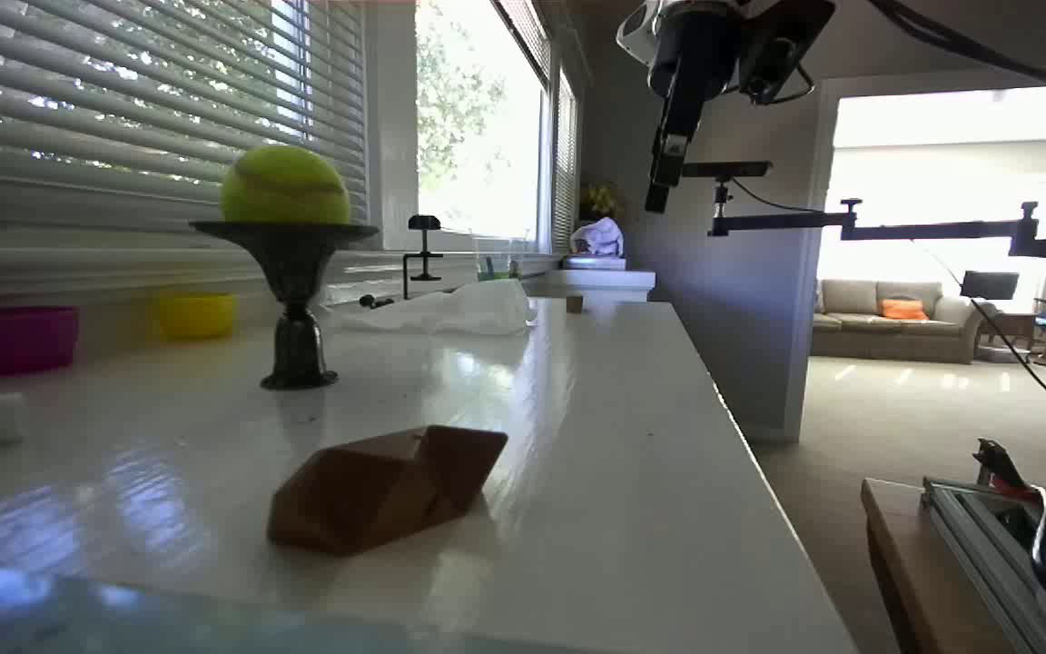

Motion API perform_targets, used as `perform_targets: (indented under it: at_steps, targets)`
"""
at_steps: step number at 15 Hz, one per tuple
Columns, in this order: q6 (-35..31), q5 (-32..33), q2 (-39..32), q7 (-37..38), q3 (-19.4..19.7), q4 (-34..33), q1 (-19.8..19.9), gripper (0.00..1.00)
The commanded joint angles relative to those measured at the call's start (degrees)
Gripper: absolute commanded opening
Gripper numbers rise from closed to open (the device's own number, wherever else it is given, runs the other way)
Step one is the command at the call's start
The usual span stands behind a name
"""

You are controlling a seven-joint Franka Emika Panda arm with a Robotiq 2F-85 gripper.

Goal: Open up the blinds

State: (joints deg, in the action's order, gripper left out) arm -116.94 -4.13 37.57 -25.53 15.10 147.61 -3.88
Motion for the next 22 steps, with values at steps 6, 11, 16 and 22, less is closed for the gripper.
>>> perform_targets:
  at_steps: [6,11,16,22]
  targets:
    - [0.19,-0.67,-0.19,-0.53,-0.91,-0.12,1.03,1.0]
    - [-2.94,-3.42,-1.4,-0.22,-0.88,-3.44,-0.48,1.0]
    - [-12.76,-10.37,-2.37,-1.33,-2.25,-10.91,-5.99,1.0]
    - [-21.43,-18.35,-4.92,-4.04,-3.65,-20.93,-15.84,1.0]
